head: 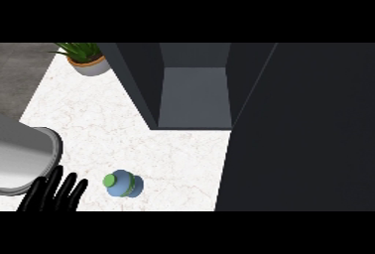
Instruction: Pick up the bottled water, place it into the cabinet and close the cabinet
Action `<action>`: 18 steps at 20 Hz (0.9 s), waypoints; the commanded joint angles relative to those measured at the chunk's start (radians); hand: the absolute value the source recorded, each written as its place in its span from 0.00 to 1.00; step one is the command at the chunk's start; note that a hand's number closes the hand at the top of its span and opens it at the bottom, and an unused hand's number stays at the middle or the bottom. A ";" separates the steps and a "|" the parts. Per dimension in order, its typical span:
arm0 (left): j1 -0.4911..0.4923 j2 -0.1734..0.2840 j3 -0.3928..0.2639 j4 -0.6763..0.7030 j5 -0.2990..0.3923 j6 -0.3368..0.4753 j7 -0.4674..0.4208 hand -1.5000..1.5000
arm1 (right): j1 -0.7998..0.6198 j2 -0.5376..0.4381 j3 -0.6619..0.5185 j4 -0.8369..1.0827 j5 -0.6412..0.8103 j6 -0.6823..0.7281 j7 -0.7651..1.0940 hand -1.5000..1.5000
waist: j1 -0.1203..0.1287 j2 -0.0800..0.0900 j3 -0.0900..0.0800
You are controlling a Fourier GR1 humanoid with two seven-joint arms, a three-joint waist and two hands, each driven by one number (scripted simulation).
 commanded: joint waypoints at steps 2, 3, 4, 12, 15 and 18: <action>-0.014 0.001 0.013 -0.120 0.005 0.037 0.072 0.00 | 0.056 -0.044 -0.008 -0.150 0.023 0.006 0.052 0.00 | -0.004 0.002 0.001; -0.086 -0.005 0.068 -0.027 0.016 0.030 0.042 0.00 | -0.002 -0.040 -0.013 -0.150 0.019 0.001 0.092 0.00 | -0.005 0.004 0.000; -0.057 0.010 0.120 -0.025 0.080 0.013 0.035 0.00 | 0.133 -0.055 0.044 -0.179 0.061 0.012 0.002 0.00 | -0.013 0.002 0.000; -0.207 0.025 0.291 0.191 0.125 -0.021 -0.006 0.00 | -0.043 -0.044 -0.009 -0.146 0.031 -0.045 0.122 0.00 | -0.005 0.006 -0.001; -0.151 0.003 0.250 0.258 0.087 -0.028 -0.068 0.00 | 0.041 -0.054 0.096 -0.192 0.104 -0.059 0.099 0.00 | -0.010 0.002 -0.001; -0.219 0.040 0.369 0.371 0.144 -0.064 -0.112 0.00 | 0.015 -0.083 0.041 -0.204 0.047 -0.049 0.120 0.00 | -0.014 0.004 -0.001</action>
